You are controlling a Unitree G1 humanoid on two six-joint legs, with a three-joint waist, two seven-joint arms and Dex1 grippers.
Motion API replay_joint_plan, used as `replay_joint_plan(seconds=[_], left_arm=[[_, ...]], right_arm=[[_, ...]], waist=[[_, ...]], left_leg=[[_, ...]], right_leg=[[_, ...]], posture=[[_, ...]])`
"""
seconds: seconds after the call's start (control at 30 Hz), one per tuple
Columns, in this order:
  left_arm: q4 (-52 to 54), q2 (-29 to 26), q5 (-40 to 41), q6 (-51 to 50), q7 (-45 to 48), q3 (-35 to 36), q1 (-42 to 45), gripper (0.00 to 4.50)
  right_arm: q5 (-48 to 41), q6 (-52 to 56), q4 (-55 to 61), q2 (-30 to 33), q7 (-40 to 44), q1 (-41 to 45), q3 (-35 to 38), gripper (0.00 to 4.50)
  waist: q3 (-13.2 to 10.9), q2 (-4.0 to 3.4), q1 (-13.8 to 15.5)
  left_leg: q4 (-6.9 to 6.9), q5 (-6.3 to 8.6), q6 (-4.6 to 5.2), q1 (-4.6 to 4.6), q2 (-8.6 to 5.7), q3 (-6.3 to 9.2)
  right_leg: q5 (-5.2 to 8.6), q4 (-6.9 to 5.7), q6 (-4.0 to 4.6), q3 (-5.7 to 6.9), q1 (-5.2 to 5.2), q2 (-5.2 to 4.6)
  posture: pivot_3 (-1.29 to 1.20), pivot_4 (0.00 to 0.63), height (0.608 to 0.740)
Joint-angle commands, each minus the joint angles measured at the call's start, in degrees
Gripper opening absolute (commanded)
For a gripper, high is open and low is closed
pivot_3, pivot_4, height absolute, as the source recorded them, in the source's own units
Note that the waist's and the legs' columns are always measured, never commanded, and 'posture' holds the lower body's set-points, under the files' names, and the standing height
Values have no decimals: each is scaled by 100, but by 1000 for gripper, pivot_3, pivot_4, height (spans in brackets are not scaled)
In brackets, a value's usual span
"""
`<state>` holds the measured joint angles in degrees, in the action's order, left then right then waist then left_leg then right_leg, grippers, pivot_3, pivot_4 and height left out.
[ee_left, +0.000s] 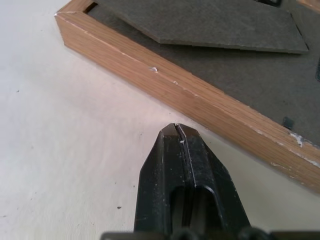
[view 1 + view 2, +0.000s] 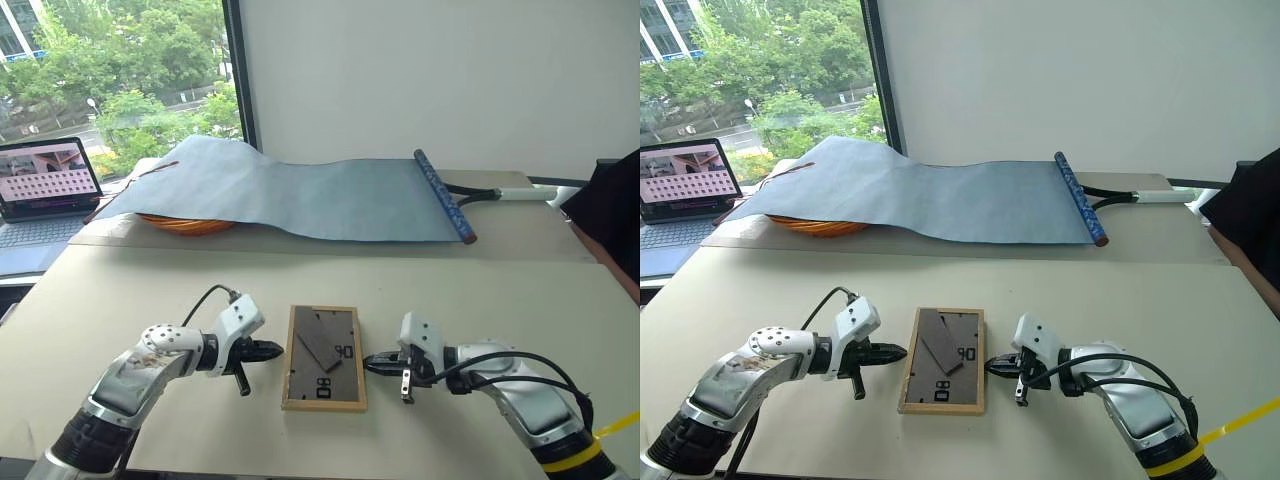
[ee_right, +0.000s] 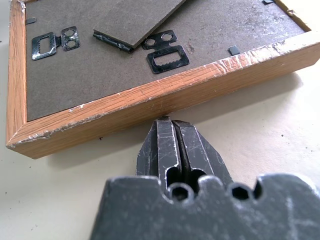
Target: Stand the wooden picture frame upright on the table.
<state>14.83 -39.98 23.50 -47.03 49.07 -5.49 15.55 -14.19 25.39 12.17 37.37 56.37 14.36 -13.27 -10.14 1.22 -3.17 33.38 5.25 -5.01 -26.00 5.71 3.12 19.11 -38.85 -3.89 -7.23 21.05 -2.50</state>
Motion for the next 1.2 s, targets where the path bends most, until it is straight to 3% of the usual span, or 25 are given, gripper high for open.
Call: replay_joint_plan(seconds=[0.03, 0.13, 0.33, 0.47, 0.67, 0.87, 1.03, 1.2], left_arm=[[242, 385, 835, -1468, -811, 1466, -243, 0], [567, 34, 1298, -2726, -789, 1891, -590, 715], [244, -178, 3093, -4380, -236, 2924, -611, 2947], [-211, -33, 4401, -4547, -943, 2596, -491, 4415], [-232, 761, 5159, -4547, -2364, 1920, -397, 4415], [-753, 1535, 5617, -4547, -3560, 1933, -206, 4415], [-1074, 1866, 6410, -4296, -4257, 1960, -79, 4415], [-1234, 1789, 7538, -3655, -5073, 1668, -181, 4415]], right_arm=[[44, -266, -165, 433, 155, 76, 451, 50], [-15, -471, -328, 663, 325, 89, 617, 0], [-39, -871, -471, 727, 640, 97, 646, 0], [144, -1131, -453, 618, 718, 133, 399, 0], [316, -1161, -437, 572, 740, 159, 219, 0], [250, -1044, -171, 506, 701, -8, 181, 0], [303, -907, 24, 374, 587, -113, 50, 0], [336, -750, 145, 218, 466, -129, -60, 0]], waist=[[-2, 3, 27], [-3, 9, 59], [-3, 7, 45], [-4, 11, 84], [-2, 8, 92], [3, 3, 158], [5, 4, 223], [7, 7, 222]], left_leg=[[2, 0, 0, -2, 0, 0], [8, 0, 0, -9, 0, 2], [-10, 0, -1, 1, 0, 2], [-5, 1, -1, -3, 0, 2], [-4, 0, -2, -8, -1, 4], [13, 0, -1, -6, -4, 6], [41, 0, -2, -6, -5, 8], [43, 1, -3, -5, -4, 8]], right_leg=[[1, -3, -2, 0, 1, -1], [8, -4, -13, 1, 4, -1], [14, -8, -1, 3, 10, -1], [22, -8, -15, 5, 9, -3], [1, -9, 17, 5, 9, -3], [-1, -8, 14, 6, -1, -4], [-6, -8, 3, 6, -8, -4], [-10, -9, 4, 4, -9, -4]], posture=[[0, 150, 714], [0, 150, 714], [0, 150, 714], [0, 150, 714], [0, 150, 714], [0, 150, 714], [0, 150, 714], [0, 150, 714]])
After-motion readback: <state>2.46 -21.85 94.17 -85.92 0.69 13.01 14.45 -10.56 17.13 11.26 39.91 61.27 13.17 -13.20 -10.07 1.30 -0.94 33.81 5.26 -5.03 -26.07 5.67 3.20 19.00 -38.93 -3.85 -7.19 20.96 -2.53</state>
